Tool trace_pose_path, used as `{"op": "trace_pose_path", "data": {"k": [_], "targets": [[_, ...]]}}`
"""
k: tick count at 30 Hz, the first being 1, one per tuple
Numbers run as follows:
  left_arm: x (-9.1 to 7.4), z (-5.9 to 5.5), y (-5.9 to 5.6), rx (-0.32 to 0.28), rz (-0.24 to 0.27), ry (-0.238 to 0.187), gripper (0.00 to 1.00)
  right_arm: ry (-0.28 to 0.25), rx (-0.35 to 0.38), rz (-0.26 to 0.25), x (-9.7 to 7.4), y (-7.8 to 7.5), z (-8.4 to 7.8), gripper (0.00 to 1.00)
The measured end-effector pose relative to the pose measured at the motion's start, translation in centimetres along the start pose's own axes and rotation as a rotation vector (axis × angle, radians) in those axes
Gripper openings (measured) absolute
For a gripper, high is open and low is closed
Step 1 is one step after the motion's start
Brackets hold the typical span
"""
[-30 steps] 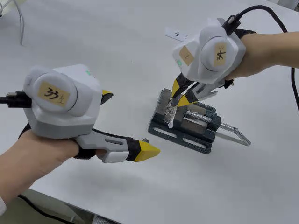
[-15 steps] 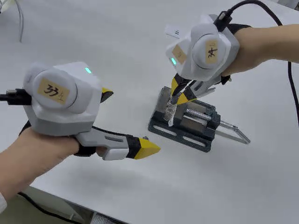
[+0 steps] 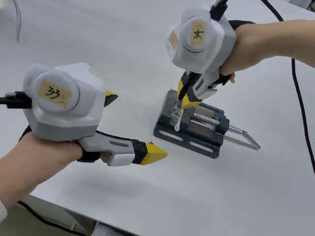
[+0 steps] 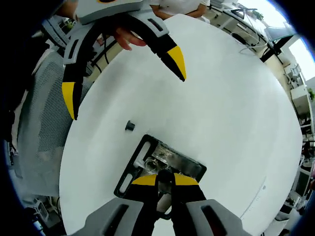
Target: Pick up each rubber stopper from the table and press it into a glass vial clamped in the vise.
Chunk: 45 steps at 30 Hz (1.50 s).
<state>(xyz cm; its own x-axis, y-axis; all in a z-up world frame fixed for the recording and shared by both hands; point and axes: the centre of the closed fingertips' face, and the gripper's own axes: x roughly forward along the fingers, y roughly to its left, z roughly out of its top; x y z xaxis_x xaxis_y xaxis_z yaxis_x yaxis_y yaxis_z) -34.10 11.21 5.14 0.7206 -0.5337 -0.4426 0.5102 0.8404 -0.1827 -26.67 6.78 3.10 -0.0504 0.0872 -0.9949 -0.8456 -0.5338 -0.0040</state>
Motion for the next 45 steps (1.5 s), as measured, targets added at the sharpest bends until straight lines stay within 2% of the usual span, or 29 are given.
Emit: {"op": "trace_pose_path", "data": {"k": [8,11,13,21,28,34,36,39,45], "targets": [[0.2,0.2,-0.1,0.003,-0.005,-0.005,0.96,0.002,0.095,0.001,0.1,0.4,0.2,0.03],[0.1,0.2,-0.1,-0.003,-0.004,-0.007,0.96,-0.003,0.097,-0.016,0.0,0.9,0.1,0.03],[0.1,0.1,-0.1,-0.002,-0.004,-0.005,0.95,-0.011,0.101,-0.024,0.0,0.6,0.3,0.04],[-0.2,0.2,0.0,-0.002,0.002,-0.006,0.95,-0.039,0.077,-0.013,0.0,0.4,0.0,0.05],[-0.3,0.1,0.3,-0.002,0.007,0.001,0.95,-0.047,0.062,-0.020,0.0,0.0,0.0,0.07],[-0.2,0.1,0.3,-0.001,0.002,0.003,0.95,-0.048,0.044,-0.016,0.0,0.2,-0.1,0.11],[-0.1,0.1,0.3,-0.001,0.001,0.003,0.95,-0.043,0.039,-0.036,-0.2,0.0,-0.3,0.13],[-0.1,0.1,0.3,0.001,-0.002,0.005,0.95,-0.066,0.047,-0.044,-0.9,-0.1,-0.2,0.15],[-0.1,0.4,0.4,0.007,-0.002,0.003,0.95,-0.082,0.073,-0.002,-1.7,0.0,-0.6,0.09]]}}
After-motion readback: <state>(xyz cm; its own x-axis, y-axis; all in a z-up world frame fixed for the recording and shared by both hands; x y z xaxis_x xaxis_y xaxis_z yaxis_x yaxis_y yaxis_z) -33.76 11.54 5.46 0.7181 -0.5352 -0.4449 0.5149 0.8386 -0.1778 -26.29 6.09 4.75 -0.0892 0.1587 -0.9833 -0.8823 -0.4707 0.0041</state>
